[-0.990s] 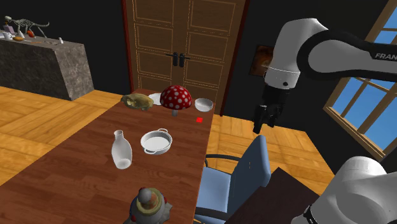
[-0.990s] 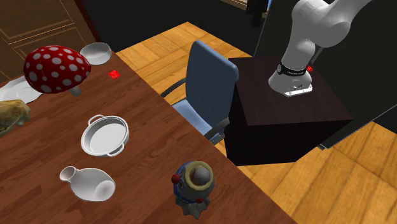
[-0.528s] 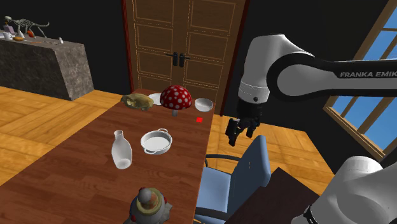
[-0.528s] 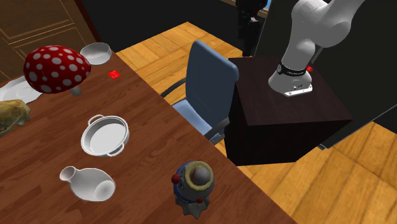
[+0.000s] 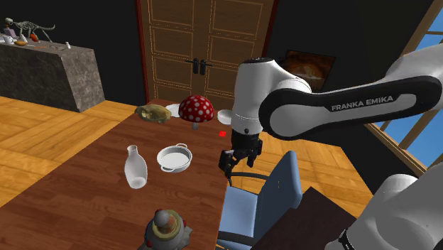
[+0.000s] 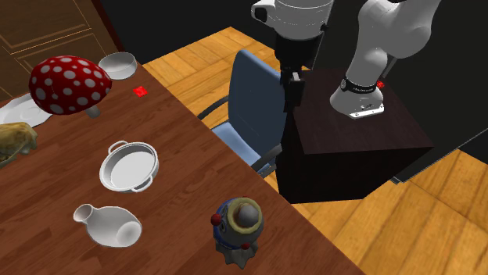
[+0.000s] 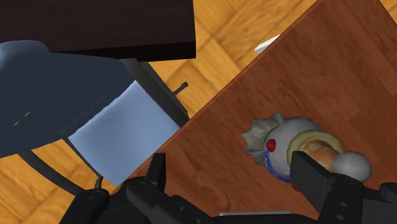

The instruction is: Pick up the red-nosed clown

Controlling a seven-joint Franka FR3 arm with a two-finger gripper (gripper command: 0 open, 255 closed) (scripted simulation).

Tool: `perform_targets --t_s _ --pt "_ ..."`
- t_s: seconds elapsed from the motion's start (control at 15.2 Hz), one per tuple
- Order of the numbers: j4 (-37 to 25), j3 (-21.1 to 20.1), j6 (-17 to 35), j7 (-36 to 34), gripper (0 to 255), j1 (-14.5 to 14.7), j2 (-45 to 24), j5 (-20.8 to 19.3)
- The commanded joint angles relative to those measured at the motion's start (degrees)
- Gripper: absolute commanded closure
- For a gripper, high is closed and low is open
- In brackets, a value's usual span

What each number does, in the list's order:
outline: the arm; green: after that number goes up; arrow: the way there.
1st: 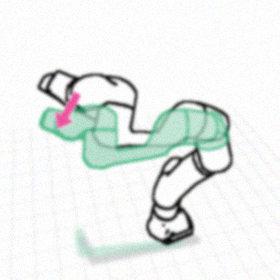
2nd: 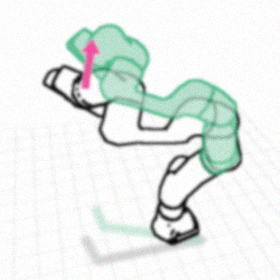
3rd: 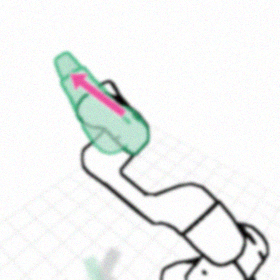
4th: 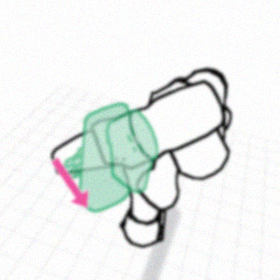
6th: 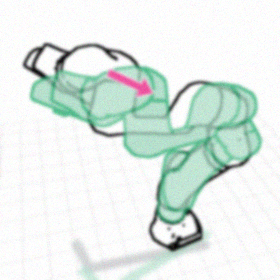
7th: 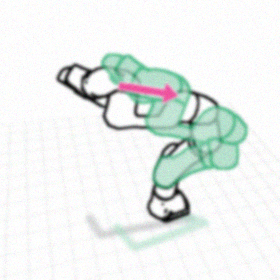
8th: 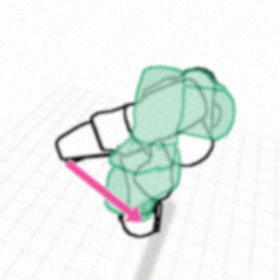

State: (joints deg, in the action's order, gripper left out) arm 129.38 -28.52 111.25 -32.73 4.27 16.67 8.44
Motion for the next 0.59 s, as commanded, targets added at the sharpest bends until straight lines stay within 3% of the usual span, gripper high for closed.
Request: perform_targets --t_s 0.0,0.26,0.53 --pt "-2.4 -2.5 1.9 -3.7 0 0.0 -4.5 -2.0" --pt "-8.0 -6.3 4.7 -11.2 0 0.4 -14.4 -8.4" --pt "-14.9 -8.0 5.7 -19.1 0 2.9 -25.1 -16.4"
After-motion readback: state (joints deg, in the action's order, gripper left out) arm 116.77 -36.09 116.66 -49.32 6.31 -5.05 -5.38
